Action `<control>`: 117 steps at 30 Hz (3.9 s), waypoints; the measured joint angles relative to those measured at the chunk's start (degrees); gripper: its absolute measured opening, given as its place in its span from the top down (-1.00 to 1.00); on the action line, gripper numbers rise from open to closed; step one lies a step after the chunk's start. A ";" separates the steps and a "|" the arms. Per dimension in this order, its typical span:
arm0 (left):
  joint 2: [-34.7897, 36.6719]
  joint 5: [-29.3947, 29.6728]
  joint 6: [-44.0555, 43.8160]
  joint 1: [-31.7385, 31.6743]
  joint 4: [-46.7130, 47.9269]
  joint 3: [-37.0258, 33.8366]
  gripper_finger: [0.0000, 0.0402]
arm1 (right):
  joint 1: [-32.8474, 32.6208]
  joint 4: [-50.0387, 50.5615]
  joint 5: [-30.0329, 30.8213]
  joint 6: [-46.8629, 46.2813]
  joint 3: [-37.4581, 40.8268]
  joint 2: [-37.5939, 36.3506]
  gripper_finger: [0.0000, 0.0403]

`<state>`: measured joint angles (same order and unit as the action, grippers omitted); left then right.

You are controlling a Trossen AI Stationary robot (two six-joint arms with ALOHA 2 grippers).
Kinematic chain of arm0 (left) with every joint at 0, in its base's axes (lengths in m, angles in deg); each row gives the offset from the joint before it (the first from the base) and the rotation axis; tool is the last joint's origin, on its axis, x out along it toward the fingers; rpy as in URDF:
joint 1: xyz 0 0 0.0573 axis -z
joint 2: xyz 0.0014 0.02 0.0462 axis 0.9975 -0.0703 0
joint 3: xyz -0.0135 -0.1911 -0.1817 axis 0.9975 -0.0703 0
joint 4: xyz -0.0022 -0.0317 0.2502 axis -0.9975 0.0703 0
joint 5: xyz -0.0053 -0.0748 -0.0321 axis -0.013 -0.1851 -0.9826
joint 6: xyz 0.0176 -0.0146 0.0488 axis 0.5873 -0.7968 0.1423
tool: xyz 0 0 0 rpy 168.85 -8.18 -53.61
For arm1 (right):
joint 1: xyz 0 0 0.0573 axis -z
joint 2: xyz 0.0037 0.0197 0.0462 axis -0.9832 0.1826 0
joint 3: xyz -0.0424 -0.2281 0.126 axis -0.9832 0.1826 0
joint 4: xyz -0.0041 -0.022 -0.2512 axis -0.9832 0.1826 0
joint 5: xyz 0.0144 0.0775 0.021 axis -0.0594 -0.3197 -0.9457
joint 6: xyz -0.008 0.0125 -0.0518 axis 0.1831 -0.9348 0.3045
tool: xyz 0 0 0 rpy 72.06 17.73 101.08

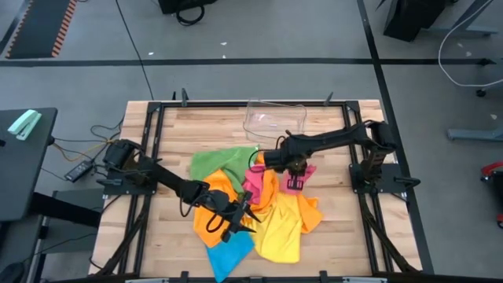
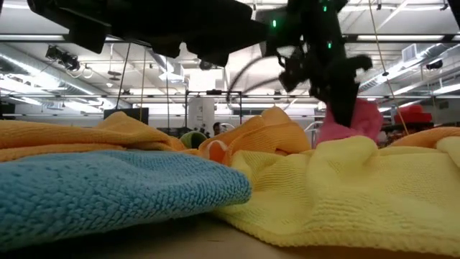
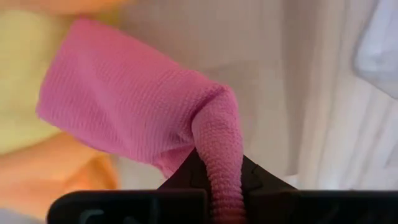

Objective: Fold microfiber towels
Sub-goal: Fold the pink microfiber cloth

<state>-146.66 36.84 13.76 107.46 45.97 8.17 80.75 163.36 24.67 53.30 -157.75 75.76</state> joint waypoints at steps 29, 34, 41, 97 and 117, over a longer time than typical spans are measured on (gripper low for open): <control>0.00 0.04 -1.44 0.00 6.88 0.00 0.14 | 4.67 -16.04 23.40 1.54 13.54 0.04 0.90; 0.00 0.06 -1.45 -0.09 7.00 0.00 0.14 | 1.68 -17.45 26.41 1.43 12.60 0.04 0.90; 0.00 0.04 -1.47 -0.09 7.09 0.00 0.14 | -0.49 -25.01 26.05 4.05 12.58 0.04 0.90; 0.00 0.02 -5.89 1.27 9.75 0.00 0.14 | 3.38 -1.15 10.56 -1.63 15.40 -3.54 0.93; 0.00 0.04 -5.86 1.23 10.06 0.00 0.14 | 1.32 14.19 18.56 -8.58 15.31 -4.61 0.94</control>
<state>-146.66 36.88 7.90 108.69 56.02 8.17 82.07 177.55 43.24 44.72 -142.44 71.15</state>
